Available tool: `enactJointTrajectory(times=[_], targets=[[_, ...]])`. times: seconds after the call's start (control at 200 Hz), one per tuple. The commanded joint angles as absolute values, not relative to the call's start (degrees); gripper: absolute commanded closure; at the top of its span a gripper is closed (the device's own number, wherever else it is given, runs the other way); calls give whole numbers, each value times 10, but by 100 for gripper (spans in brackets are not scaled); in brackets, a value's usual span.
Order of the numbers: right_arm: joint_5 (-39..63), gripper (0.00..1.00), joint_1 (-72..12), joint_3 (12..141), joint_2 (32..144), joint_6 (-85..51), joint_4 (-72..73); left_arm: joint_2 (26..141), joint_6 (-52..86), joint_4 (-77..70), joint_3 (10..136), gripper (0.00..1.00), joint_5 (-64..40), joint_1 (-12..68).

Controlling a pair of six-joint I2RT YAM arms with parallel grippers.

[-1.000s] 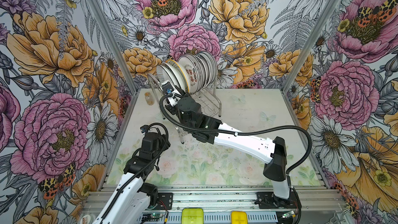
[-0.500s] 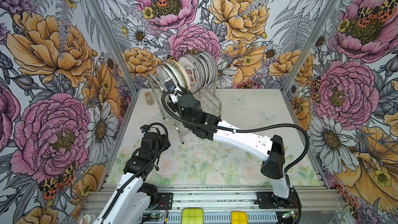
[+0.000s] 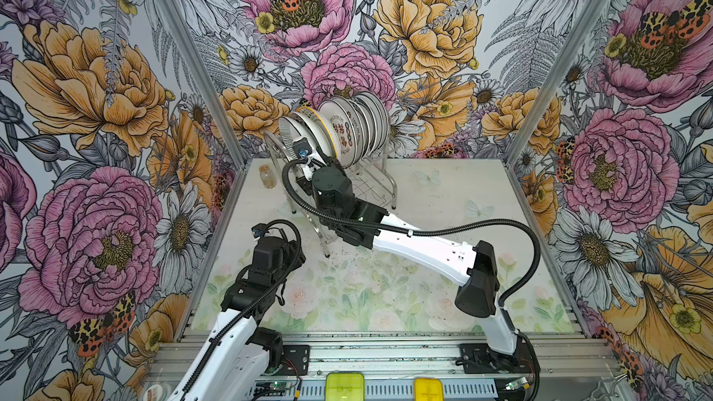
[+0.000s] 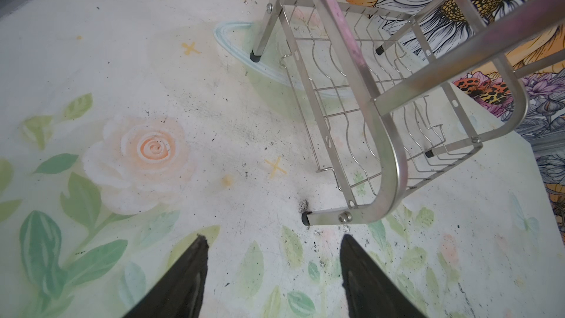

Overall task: Unload the plates from the dish rack
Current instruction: Pick up the plate from the dish rack.

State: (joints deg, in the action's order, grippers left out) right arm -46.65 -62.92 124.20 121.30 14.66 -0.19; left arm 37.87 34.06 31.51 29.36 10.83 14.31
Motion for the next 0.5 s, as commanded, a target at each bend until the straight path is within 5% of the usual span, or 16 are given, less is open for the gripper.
enactJointTrajectory(times=[0.0, 0.495], targets=[[-472, 79, -629, 1259, 1240, 159, -12, 375, 331, 305, 303, 31, 98, 133], [-503, 84, -635, 1284, 1267, 196, -7, 375, 333, 302, 302, 30, 94, 129]])
